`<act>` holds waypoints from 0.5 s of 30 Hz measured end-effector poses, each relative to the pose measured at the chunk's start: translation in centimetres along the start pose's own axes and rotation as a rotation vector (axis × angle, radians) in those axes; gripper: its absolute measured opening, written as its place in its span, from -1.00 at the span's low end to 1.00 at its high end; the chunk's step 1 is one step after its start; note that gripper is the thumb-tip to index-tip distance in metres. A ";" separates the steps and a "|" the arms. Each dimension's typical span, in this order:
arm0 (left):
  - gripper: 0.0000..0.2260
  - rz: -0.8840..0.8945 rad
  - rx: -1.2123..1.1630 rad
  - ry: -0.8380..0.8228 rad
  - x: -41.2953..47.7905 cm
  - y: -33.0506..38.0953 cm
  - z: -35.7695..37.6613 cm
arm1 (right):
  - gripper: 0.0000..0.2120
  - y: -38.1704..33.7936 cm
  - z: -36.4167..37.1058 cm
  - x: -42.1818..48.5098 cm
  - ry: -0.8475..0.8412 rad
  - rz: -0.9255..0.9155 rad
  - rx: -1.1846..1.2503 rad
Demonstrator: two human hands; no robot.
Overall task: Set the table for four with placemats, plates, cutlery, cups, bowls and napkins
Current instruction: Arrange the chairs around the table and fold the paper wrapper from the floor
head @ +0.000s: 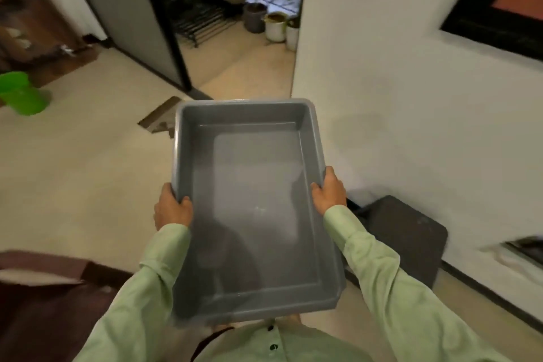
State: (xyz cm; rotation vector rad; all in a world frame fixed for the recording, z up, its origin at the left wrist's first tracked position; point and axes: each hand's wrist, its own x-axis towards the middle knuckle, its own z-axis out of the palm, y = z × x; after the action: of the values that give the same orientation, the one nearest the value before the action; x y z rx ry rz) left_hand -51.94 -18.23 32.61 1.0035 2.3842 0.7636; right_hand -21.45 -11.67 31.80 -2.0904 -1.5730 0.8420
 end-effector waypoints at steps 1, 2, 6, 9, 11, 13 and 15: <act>-0.83 0.028 0.005 -0.027 -0.3 1.6 1.6 | -0.70 1.7 -1.3 0.4 0.025 0.035 0.018; -0.83 0.062 0.014 -0.062 -0.7 3.4 3.3 | -0.70 3.5 -2.7 0.8 0.055 0.079 0.042; -0.75 0.153 0.042 -0.177 -1.5 8.6 9.2 | -0.69 8.8 -7.0 1.3 0.148 0.240 0.101; -0.77 0.241 0.067 -0.282 -2.3 12.4 13.7 | -0.68 12.8 -9.5 1.2 0.228 0.344 0.143; -0.78 0.282 0.066 -0.332 -2.7 14.4 15.9 | -0.66 14.9 -10.5 1.0 0.263 0.395 0.175; -0.77 0.371 0.068 -0.420 -3.8 17.1 19.2 | -0.63 17.8 -12.1 0.6 0.341 0.463 0.207; -0.74 0.421 0.068 -0.485 -5.0 19.3 22.1 | -0.62 20.2 -13.5 0.0 0.401 0.519 0.214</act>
State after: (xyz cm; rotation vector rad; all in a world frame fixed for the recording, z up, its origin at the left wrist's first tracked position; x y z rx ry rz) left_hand -26.20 -3.66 29.21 1.5470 1.8153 0.4990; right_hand 2.17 -16.95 29.11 -2.3501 -0.7145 0.6512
